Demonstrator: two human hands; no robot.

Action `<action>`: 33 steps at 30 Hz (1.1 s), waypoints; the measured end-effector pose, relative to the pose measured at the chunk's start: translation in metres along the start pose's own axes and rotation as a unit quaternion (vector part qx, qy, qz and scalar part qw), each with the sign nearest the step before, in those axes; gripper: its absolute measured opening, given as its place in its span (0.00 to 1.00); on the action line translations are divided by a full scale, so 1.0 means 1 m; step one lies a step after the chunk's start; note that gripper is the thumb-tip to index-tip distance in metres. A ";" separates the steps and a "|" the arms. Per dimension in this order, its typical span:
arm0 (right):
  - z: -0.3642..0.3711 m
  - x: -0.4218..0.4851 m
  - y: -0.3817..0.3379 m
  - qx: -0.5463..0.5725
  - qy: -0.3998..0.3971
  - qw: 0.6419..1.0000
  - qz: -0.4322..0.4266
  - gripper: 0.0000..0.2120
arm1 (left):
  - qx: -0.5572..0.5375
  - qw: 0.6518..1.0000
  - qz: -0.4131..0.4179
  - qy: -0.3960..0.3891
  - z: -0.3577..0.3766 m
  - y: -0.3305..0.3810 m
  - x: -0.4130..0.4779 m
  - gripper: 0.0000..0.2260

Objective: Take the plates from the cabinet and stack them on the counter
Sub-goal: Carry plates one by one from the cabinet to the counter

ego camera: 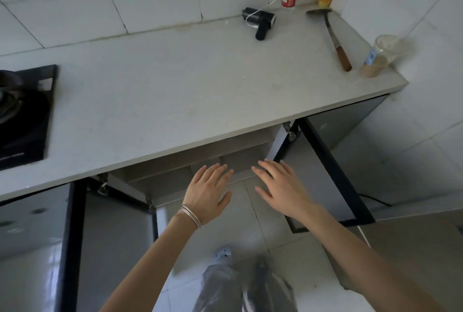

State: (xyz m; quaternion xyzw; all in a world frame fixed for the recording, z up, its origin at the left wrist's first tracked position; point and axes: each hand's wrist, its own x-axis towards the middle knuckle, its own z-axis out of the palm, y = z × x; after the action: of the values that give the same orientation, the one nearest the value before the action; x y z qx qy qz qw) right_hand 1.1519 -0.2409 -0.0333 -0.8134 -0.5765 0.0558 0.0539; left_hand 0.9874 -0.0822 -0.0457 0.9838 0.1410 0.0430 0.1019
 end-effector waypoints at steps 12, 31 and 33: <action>0.118 0.083 0.072 0.046 0.030 0.998 -0.026 0.25 | 0.018 0.995 -0.087 0.043 0.124 -0.027 0.067 0.22; 0.396 0.253 0.175 0.036 0.176 0.981 -0.075 0.24 | 0.124 0.974 -0.082 0.173 0.397 -0.204 0.181 0.23; 0.413 0.272 0.185 0.036 0.182 0.980 -0.075 0.25 | 0.127 0.971 -0.086 0.184 0.414 -0.221 0.195 0.25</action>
State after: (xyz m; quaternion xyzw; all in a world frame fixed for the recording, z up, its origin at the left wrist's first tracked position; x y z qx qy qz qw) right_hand 1.3510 -0.0352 -0.4769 -0.7618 -0.6142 -0.0766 0.1911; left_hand 1.1616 0.1027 -0.4859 0.9480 0.2459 0.1962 -0.0479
